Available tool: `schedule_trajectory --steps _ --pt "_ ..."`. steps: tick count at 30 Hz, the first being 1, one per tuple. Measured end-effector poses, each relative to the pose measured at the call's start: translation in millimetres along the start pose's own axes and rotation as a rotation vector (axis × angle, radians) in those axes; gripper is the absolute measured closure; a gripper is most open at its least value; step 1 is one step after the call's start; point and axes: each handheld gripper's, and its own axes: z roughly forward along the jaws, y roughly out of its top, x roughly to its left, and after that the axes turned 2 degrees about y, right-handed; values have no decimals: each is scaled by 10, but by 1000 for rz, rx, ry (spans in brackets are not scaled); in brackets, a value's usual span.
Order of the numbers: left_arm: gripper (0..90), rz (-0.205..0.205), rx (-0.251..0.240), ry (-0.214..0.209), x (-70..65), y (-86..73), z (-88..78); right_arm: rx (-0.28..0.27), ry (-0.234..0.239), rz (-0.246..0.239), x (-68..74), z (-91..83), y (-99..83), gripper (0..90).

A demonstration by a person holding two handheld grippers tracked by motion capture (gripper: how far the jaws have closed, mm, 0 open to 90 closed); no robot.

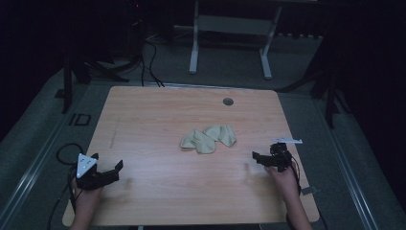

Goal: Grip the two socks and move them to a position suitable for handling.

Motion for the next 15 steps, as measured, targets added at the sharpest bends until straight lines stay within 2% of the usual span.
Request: schedule_trajectory --steps 8,15 --pt "22 7 2 -9 -7 2 -4 25 28 -48 193 202 217 154" --pt "22 18 6 -25 -46 6 4 27 58 -64 341 340 426 154"
